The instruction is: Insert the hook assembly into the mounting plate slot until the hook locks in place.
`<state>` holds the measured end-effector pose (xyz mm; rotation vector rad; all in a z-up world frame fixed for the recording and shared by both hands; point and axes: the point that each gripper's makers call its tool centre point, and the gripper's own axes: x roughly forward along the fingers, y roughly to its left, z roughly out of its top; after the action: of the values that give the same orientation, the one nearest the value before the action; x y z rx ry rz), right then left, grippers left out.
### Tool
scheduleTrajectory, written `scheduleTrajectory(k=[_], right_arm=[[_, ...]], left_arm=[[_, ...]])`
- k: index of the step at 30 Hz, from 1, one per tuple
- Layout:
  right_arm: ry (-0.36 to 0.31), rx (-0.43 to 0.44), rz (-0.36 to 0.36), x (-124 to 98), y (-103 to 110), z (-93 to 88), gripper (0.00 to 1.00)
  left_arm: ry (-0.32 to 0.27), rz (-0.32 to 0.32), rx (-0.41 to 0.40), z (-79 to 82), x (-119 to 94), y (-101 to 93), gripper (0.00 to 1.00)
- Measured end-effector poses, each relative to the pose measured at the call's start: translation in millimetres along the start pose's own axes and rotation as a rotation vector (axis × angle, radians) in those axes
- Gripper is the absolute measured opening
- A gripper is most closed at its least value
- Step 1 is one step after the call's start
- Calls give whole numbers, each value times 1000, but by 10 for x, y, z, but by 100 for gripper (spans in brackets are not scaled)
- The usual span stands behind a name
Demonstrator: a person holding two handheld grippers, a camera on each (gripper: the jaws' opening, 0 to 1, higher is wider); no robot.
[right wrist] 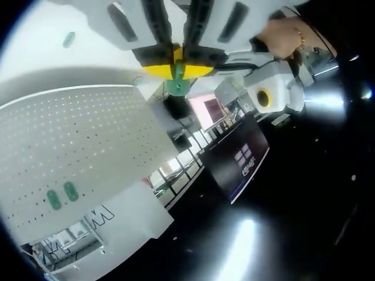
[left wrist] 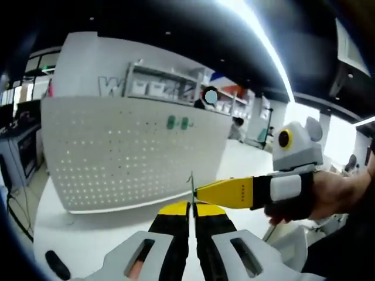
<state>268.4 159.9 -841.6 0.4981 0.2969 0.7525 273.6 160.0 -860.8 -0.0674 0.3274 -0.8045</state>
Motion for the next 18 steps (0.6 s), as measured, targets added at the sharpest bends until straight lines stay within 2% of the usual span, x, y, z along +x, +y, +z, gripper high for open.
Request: scheduleTrajectory(k=[5,11,15,18], right_arm=[[-9,24,-3,-7,-20,-26,1],[-8,19,0,-4,-22,-38,1],[-6,24,2,-6,-34,-36,1],[-2,12,0,-4,-36,-51,1]], left_arm=[[24,5,-11,-29,5,-5,2],[21,-5,-15,-50,4,-8,3],[5,-48,-91,-54,-1,-9,4],[5,-54,-120,-69,-5,4,5]])
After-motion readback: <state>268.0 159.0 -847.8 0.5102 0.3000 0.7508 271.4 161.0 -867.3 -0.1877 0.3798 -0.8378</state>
